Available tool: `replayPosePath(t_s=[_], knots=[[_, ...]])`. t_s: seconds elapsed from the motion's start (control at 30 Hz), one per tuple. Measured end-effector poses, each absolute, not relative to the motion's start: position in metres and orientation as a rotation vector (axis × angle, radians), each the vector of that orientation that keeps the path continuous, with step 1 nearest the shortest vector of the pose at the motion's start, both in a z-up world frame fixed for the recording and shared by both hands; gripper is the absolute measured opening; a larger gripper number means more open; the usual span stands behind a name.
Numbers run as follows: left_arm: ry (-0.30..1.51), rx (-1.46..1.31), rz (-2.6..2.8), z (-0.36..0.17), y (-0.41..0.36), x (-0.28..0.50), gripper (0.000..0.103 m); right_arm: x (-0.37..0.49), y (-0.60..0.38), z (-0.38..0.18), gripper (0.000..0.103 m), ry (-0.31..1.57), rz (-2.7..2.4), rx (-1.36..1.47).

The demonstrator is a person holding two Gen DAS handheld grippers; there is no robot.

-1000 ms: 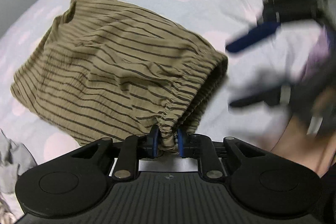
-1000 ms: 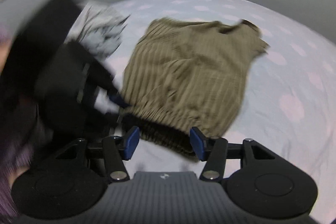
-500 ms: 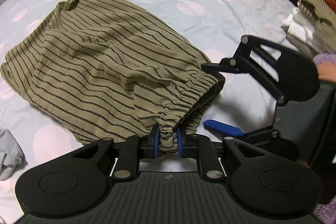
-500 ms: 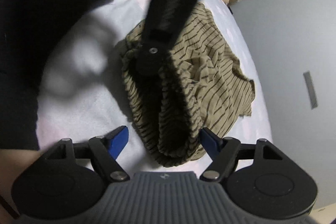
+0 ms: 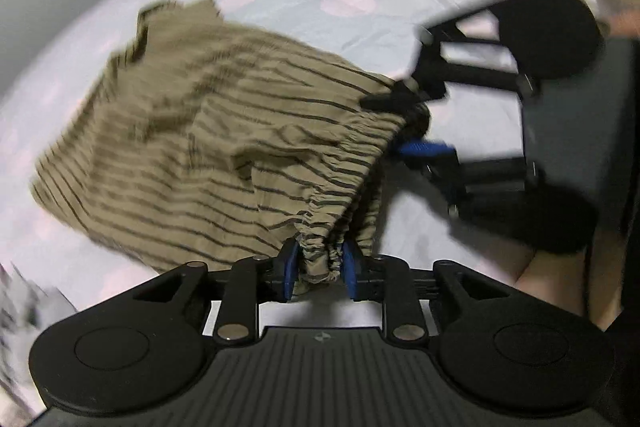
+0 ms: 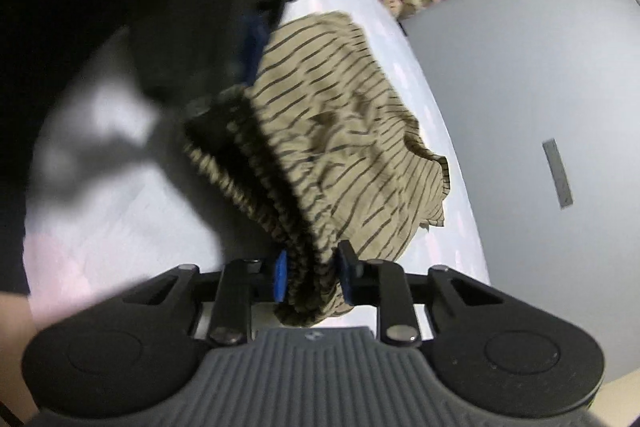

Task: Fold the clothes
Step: 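Grasp the waistband with the right gripper while the left gripper holds it, lifting, then lift the pants by the waistband with both grippers held close together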

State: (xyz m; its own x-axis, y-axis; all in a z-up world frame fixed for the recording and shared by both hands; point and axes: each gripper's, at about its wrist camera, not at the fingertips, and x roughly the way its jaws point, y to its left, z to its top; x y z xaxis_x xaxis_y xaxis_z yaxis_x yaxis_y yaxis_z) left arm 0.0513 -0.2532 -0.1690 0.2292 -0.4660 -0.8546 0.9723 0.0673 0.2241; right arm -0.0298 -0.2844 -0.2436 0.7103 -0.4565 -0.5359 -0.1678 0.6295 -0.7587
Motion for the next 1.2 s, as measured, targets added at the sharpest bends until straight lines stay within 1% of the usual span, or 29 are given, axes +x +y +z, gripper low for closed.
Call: replayPosePath(t_s=[0.03,0.13,0.3,0.43,0.7,0.87,0.9,0.93,1.03,1.13,1.2], knots=[[0.637,0.981,-1.216,-0.170,-0.253,0.044,0.028,-0.029,-0.287,-0.240,0.026,0.783,-0.187,-0.875],[0.500,1.090,-1.186,-0.176,-0.253,0.025,0.033,-0.026,-0.292,-0.233,0.024,0.771,-0.190,-0.826],[0.339,1.159,-1.154,-0.188,-0.252,0.000,0.037,-0.027,-0.302,-0.227,0.024,0.760,-0.199,-0.750],[0.359,1.129,-1.166,-0.191,-0.251,0.001,0.043,-0.027,-0.301,-0.228,0.023,0.754,-0.195,-0.701],[0.196,1.291,-1.123,-0.213,-0.249,-0.016,0.046,-0.039,-0.302,-0.216,0.023,0.727,-0.190,-0.583],[0.162,1.266,-1.044,-0.217,-0.258,-0.019,0.046,-0.047,-0.301,-0.212,0.023,0.722,-0.189,-0.539],[0.155,1.261,-1.029,-0.218,-0.260,-0.020,0.044,-0.046,-0.302,-0.212,0.023,0.721,-0.188,-0.534],[0.152,1.254,-1.017,-0.218,-0.262,-0.020,0.035,-0.045,-0.303,-0.211,0.023,0.720,-0.188,-0.529],[0.179,1.226,-1.034,-0.209,-0.257,-0.017,0.021,-0.045,-0.304,-0.211,0.022,0.719,-0.185,-0.523],[0.199,1.215,-1.030,-0.197,-0.251,-0.016,0.016,-0.043,-0.301,-0.209,0.020,0.715,-0.172,-0.542],[0.203,1.201,-1.030,-0.187,-0.246,-0.017,0.016,-0.046,-0.297,-0.201,0.019,0.700,-0.168,-0.548]])
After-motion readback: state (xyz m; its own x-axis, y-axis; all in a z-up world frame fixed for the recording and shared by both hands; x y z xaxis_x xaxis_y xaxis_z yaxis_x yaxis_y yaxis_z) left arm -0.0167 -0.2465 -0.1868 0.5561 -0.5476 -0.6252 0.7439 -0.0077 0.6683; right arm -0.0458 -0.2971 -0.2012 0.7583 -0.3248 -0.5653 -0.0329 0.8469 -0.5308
